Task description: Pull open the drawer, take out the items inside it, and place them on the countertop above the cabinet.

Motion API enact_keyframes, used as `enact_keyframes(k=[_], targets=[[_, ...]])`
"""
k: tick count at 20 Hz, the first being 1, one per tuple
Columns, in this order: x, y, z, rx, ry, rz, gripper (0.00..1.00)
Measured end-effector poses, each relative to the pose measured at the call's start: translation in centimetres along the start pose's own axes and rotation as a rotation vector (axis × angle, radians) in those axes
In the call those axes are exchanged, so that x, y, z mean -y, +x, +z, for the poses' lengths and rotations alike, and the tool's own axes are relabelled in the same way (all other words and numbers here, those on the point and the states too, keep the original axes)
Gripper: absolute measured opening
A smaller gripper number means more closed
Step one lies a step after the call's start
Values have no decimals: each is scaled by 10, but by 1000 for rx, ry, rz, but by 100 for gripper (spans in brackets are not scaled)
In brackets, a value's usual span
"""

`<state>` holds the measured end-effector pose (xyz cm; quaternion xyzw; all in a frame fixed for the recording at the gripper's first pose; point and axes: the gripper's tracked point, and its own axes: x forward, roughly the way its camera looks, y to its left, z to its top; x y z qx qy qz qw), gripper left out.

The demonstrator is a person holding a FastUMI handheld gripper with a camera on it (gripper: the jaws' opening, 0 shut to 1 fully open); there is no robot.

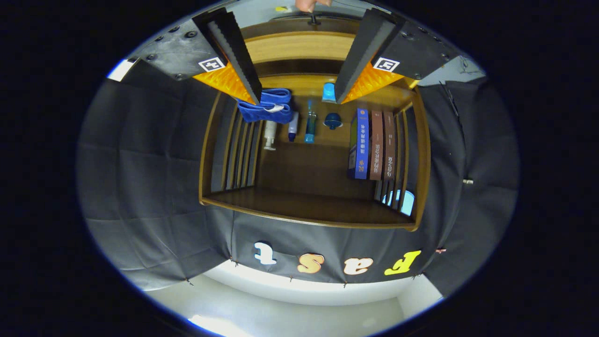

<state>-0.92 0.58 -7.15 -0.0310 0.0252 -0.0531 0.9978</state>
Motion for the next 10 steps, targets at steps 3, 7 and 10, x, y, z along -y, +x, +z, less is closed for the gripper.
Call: enact_keyframes(k=[3, 7, 10], targets=[[-3, -23, -23, 21, 54, 22, 99], [-1, -45, -77, 2, 71, 36, 99], [-4, -53, -124, -49, 77, 58, 99]])
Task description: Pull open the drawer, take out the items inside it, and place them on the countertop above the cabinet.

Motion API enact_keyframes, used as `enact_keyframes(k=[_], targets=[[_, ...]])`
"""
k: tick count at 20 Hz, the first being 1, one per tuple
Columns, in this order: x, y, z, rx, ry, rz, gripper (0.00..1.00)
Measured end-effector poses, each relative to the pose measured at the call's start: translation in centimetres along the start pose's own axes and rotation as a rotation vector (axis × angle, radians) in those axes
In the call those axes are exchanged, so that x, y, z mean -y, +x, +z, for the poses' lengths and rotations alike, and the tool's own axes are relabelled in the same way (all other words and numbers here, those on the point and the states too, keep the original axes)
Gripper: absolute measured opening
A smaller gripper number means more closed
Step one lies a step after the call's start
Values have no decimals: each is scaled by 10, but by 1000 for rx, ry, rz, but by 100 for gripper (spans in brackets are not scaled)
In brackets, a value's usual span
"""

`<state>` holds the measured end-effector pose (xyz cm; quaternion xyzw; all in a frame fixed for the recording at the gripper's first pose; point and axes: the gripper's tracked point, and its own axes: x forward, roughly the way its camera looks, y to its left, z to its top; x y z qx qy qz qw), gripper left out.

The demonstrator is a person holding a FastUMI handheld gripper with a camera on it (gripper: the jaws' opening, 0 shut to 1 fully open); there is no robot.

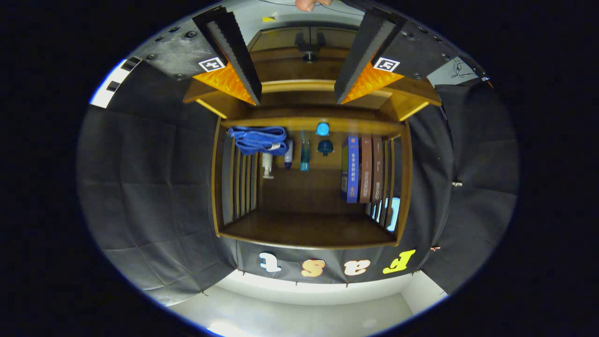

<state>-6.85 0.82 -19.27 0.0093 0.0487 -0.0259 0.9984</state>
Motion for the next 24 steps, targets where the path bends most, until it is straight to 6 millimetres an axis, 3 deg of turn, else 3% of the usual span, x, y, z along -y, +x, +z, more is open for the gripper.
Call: enact_keyframes(k=[6, 10, 17, 21, 24], targets=[[6, 7, -84, -111, 62, 6, 99], [-1, 28, -113, -147, 76, 26, 99], [-22, 59, -116, -147, 61, 117, 99], [-20, 67, -116, -158, 23, 105, 98], [-19, 82, -104, -163, 20, 116, 98]])
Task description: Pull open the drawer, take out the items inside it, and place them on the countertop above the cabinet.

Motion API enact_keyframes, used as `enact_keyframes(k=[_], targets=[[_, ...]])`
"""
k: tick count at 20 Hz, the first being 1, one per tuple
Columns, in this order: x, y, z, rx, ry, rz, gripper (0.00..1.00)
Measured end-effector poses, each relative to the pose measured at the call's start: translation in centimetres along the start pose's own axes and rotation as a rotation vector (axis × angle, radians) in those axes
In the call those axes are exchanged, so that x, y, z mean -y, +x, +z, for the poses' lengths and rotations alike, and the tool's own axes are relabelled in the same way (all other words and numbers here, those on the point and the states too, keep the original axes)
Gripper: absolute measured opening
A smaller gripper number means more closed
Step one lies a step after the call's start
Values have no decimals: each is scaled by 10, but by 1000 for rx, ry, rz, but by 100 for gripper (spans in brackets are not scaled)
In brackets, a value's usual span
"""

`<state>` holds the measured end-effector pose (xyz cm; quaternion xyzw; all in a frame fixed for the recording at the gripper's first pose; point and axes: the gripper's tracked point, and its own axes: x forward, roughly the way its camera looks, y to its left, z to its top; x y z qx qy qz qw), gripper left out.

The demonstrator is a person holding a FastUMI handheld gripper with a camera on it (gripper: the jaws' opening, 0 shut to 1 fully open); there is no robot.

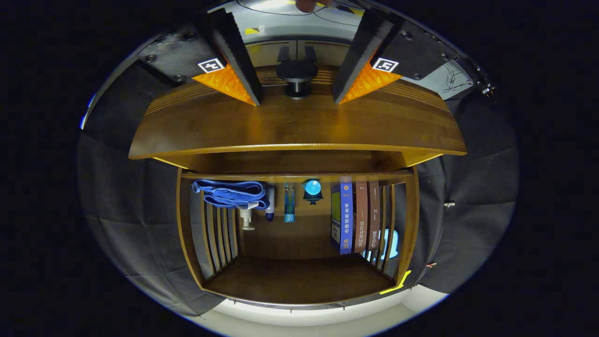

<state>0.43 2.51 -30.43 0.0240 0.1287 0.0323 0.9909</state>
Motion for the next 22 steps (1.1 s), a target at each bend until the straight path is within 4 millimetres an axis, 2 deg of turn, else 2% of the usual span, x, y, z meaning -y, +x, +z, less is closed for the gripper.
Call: enact_keyframes(k=[13, 22], targets=[[1, 78, 11, -22, 16, 5, 99], [0, 119, 19, -40, 17, 3, 99]])
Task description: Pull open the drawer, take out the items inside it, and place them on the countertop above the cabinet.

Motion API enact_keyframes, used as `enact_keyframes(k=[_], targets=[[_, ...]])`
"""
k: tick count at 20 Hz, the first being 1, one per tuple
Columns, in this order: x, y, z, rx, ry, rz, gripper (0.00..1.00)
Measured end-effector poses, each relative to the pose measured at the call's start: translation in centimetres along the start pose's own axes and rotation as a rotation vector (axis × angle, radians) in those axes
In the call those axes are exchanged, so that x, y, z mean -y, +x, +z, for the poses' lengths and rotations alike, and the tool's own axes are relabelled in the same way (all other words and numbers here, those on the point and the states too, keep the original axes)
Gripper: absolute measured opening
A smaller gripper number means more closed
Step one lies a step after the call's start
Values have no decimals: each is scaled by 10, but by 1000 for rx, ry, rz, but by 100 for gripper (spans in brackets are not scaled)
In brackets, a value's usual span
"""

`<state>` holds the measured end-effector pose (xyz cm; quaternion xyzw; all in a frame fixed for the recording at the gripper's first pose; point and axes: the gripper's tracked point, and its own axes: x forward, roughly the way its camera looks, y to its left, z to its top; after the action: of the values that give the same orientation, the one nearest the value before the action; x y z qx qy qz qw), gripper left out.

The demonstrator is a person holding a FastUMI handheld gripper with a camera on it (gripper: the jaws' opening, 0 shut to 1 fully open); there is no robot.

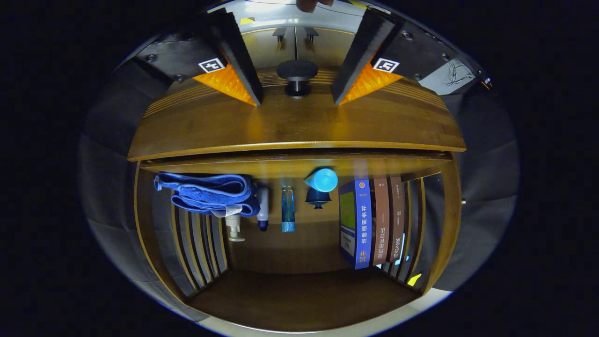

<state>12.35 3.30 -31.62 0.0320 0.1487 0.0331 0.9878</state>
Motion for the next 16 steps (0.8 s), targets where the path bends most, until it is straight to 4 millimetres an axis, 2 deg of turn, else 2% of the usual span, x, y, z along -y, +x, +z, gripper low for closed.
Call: enact_keyframes(k=[3, 5, 6, 9, 13, 16], targets=[[0, 11, 2, -13, 7, -3, 99], [-1, 10, 4, -3, 13, -5, 99], [0, 18, 3, 2, 24, -9, 99], [-7, 12, 4, -11, 48, 14, 98], [-2, -20, 20, 9, -3, -10, 100], [-6, -53, 43, 65, -23, -21, 100]])
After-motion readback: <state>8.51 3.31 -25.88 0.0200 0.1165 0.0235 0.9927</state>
